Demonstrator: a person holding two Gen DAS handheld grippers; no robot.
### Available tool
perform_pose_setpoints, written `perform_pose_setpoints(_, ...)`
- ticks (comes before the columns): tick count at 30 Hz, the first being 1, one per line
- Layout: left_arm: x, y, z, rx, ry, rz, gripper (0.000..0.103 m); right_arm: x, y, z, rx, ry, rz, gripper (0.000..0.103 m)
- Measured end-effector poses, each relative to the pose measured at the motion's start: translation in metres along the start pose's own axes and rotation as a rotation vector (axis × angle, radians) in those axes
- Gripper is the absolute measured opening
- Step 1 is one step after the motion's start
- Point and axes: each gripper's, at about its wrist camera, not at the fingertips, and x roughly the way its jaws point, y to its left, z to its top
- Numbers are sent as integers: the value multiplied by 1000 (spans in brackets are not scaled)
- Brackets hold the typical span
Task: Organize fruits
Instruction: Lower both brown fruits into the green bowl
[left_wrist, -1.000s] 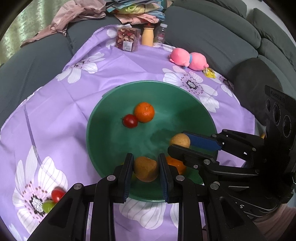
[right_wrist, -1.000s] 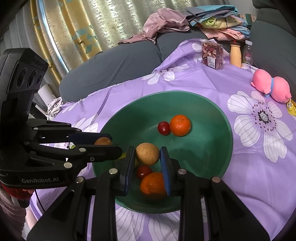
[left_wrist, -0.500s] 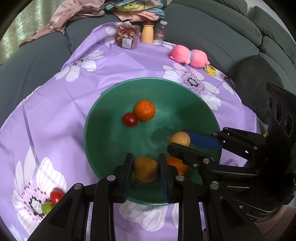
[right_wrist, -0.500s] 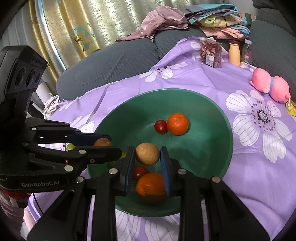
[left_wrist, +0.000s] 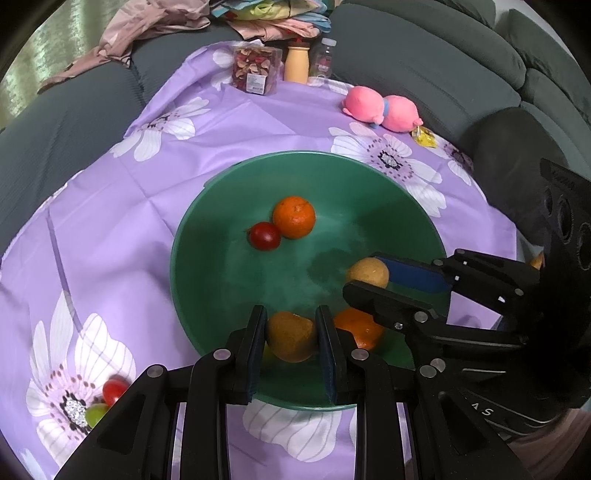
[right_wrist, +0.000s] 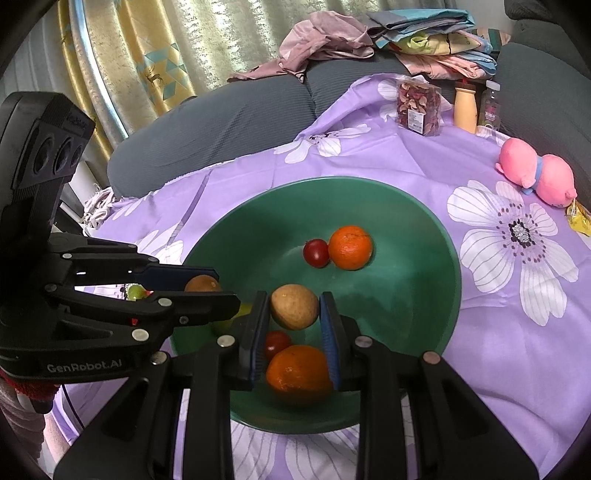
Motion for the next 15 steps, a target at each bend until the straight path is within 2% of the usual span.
perform_pose_setpoints(15, 2, -3, 0, 19, 5, 17, 25, -1, 1, 0, -13, 3, -30, 28)
